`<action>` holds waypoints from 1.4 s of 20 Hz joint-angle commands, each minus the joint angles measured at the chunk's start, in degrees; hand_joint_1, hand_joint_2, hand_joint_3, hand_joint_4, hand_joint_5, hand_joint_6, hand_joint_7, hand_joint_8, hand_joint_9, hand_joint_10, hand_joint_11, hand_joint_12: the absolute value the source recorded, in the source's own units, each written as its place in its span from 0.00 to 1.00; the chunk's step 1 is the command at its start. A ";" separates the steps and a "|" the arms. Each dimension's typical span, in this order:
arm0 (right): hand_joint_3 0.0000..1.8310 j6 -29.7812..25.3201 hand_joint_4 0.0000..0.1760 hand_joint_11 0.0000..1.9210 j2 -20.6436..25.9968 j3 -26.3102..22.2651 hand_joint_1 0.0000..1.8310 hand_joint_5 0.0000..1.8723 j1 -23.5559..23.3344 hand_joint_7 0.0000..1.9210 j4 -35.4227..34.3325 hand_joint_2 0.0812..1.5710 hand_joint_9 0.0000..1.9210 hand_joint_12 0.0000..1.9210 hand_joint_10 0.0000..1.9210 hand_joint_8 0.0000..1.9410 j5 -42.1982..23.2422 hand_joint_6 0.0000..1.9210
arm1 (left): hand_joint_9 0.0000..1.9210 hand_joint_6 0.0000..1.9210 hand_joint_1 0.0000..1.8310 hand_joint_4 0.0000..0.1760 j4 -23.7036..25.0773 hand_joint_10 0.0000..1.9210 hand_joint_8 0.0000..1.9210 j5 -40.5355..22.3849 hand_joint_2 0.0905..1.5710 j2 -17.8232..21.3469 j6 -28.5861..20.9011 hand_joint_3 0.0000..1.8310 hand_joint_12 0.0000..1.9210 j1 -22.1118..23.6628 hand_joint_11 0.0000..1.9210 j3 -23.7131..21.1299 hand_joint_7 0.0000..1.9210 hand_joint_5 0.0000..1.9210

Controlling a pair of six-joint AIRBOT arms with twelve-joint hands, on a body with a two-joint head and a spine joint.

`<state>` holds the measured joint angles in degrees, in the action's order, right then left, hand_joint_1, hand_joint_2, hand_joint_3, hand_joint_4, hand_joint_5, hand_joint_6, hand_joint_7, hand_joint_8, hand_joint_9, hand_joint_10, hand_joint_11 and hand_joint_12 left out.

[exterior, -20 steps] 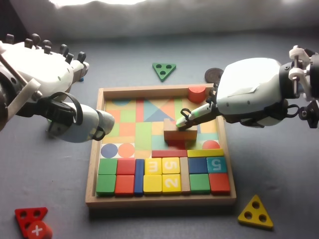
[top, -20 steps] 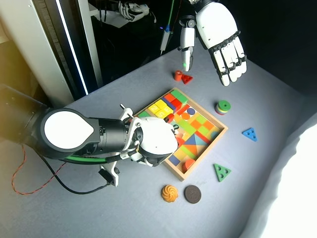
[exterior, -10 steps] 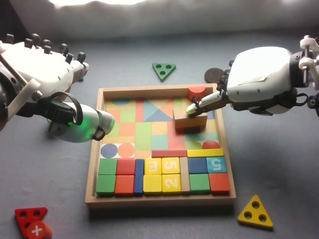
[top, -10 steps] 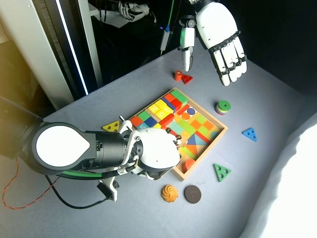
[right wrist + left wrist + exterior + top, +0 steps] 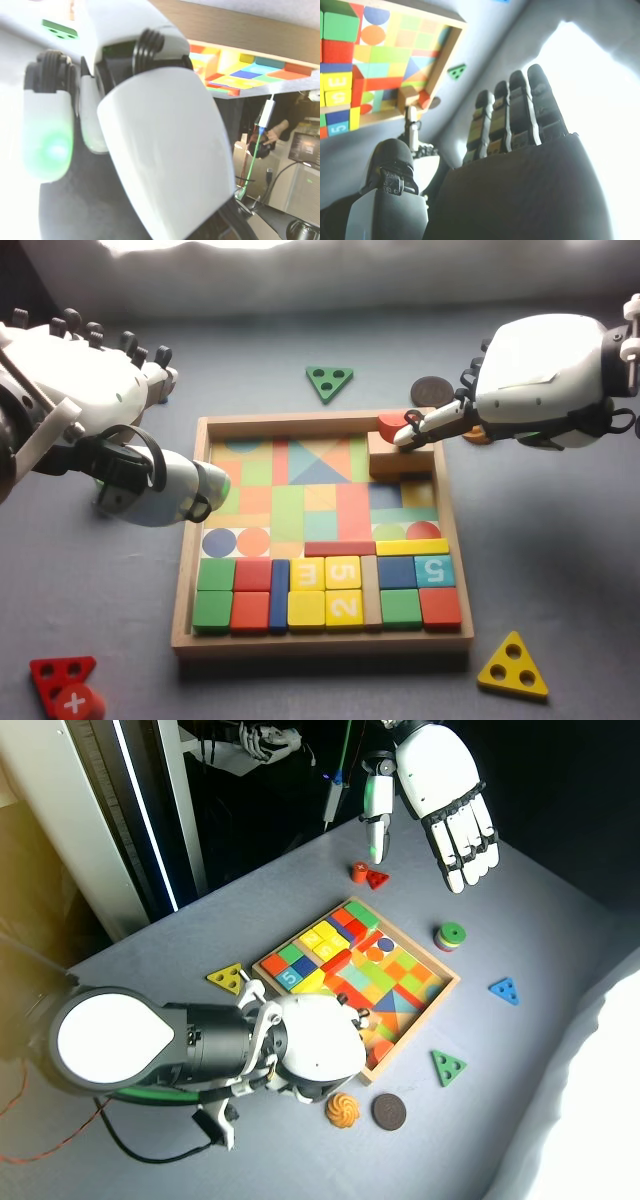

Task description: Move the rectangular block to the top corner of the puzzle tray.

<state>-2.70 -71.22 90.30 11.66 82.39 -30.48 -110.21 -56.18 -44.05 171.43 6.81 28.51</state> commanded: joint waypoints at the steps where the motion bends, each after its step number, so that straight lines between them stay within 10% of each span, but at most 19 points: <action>1: 0.32 1.12 0.00 0.94 0.49 1.06 0.98 0.25 -0.22 0.78 -0.27 0.58 0.89 1.00 1.00 1.00 -0.09 0.00 | 0.04 0.00 0.00 0.00 4.40 0.00 0.00 0.00 0.75 0.79 0.32 0.00 0.11 0.80 0.00 -0.21 0.04 0.03; 28: 0.31 2.70 0.00 0.95 -3.06 8.25 0.98 0.27 -0.14 0.78 -0.27 0.57 0.89 1.00 1.00 1.00 -2.12 0.01 | 0.05 0.00 0.00 0.00 4.53 0.00 0.00 0.00 0.75 0.78 0.32 0.00 0.11 0.79 0.00 -0.20 0.05 0.04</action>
<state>-0.62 -75.26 97.97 11.66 81.95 -34.30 -110.17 -56.18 -44.05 171.46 6.81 28.51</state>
